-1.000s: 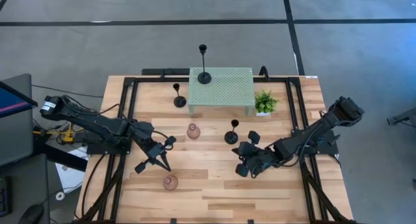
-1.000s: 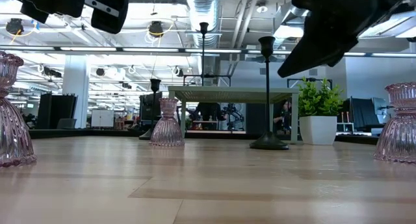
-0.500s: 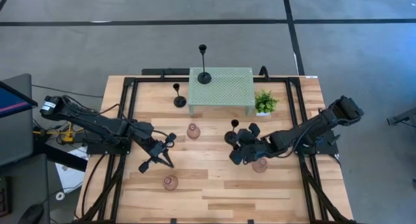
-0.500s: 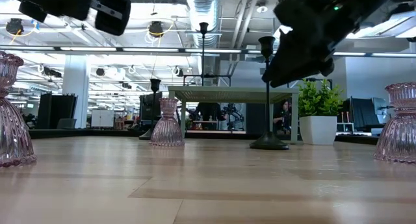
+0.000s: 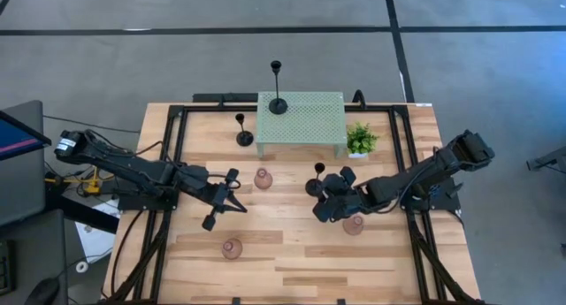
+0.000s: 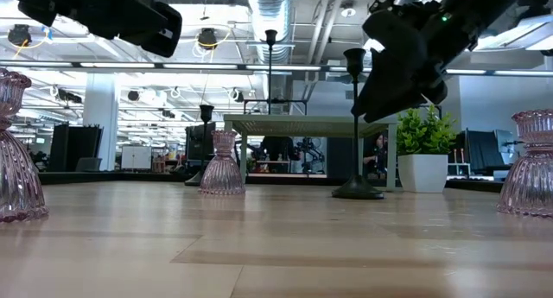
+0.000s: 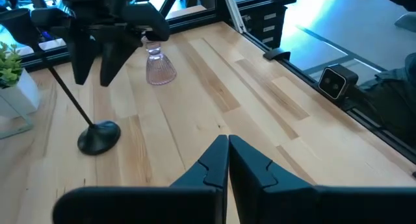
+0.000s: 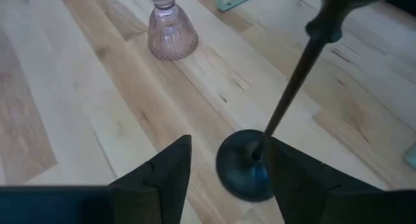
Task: Pick & Place candle stick holders
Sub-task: Put the bottom black candle holder on the shelf aligned with the black candle holder
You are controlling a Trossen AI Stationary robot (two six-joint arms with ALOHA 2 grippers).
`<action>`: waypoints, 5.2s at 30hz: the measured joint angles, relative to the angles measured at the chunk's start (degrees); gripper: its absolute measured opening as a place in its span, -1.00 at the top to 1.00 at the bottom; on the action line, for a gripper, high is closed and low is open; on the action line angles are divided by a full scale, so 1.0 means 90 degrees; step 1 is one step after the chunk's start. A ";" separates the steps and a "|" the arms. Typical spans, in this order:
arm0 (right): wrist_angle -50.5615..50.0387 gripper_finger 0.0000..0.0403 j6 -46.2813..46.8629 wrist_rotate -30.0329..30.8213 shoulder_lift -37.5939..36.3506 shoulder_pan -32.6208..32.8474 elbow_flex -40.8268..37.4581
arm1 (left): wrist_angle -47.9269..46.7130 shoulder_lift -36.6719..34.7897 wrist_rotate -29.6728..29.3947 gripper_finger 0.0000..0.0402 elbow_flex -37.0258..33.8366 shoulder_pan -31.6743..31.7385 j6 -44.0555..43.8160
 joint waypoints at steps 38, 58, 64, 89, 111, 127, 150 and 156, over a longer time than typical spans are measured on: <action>0.0050 0.38 -0.0002 0.0000 0.0000 0.0150 0.0000 | 0.0033 -0.0332 -0.0239 0.94 0.0005 0.0017 -0.0193; 0.0116 0.39 -0.0216 0.0001 0.0000 0.0150 -0.0002 | -0.0132 -0.3395 0.0170 0.94 -0.1489 0.0574 -0.0317; -0.0108 0.39 -0.0227 0.0003 0.0000 0.0150 -0.0002 | -0.0057 -0.3233 0.0227 0.94 -0.1489 0.0574 -0.0656; 0.0129 0.39 -0.0244 0.0337 0.0000 -0.0870 -0.0002 | 0.0010 -0.2798 0.0189 0.94 -0.1489 0.0574 -0.0650; 0.0911 0.94 -0.0896 0.0308 0.0000 -0.0841 -0.0002 | 0.0051 -0.2798 -0.0265 0.94 -0.1489 0.0574 -0.0648; -0.1232 0.98 -0.1872 -0.0111 0.0000 -0.0917 0.2100 | 0.0051 -0.2800 -0.0264 0.94 -0.1489 0.0574 -0.0648; -0.1587 1.00 -0.4578 -0.2487 -0.0002 -0.4185 0.4252 | 0.0051 -0.2798 -0.0262 0.94 -0.1489 0.0576 -0.0645; -0.1098 1.00 -0.4576 -0.3505 0.0024 -0.5161 0.4252 | 0.0052 -0.2798 -0.0262 0.94 -0.1489 0.0574 -0.0444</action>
